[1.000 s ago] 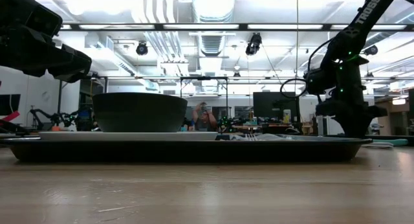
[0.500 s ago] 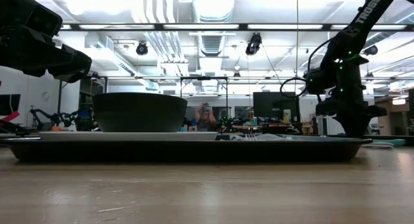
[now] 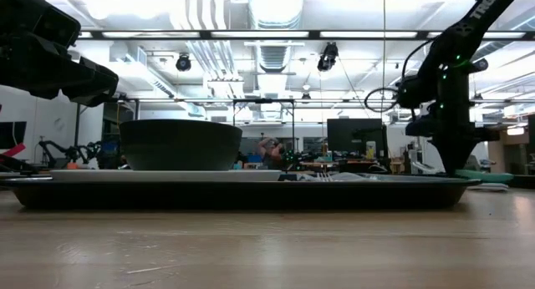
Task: Set up tray
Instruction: Put the blue spoon to the left of the white and blue fork on the gray napkin on the black serving tray
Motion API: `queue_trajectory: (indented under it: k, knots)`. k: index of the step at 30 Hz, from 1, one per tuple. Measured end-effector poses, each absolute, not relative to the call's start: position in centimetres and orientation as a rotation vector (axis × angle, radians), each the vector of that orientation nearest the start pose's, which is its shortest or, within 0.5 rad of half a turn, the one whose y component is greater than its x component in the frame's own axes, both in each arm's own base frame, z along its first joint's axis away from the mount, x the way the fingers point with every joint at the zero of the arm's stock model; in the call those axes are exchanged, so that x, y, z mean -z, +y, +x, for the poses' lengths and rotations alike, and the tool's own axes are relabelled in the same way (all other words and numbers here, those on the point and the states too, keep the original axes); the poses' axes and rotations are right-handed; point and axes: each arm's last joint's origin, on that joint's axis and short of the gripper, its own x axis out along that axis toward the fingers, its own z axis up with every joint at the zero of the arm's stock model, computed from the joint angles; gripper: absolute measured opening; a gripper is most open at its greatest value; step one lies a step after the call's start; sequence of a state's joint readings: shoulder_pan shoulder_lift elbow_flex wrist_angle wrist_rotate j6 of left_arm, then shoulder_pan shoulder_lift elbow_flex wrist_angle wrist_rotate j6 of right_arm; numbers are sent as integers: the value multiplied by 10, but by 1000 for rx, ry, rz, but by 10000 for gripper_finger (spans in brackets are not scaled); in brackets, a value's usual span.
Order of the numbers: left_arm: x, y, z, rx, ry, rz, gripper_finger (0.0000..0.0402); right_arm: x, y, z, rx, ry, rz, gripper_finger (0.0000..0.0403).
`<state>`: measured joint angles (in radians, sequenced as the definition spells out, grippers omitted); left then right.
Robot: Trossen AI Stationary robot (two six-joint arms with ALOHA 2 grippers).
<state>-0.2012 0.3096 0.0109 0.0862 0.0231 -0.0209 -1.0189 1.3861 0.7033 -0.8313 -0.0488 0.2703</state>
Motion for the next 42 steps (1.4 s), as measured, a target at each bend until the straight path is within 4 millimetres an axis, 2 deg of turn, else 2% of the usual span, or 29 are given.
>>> queue_trajectory:
  k: [5,15,22,33,42]
  knots:
    - [-149,-24,112,222,214,-2,109,-177,-165,110,988,1150,984,25]
    - [-149,-24,112,222,214,-2,109,-216,-132,116,968,931,951,24]
    - [-149,-24,112,221,214,-2,109,-218,-114,117,986,968,1037,24]
    - [-149,-24,112,221,214,-2,109,-216,-90,139,1005,957,1115,24]
    - [-149,-24,112,221,214,-2,109,-217,-57,159,1012,906,1170,24]
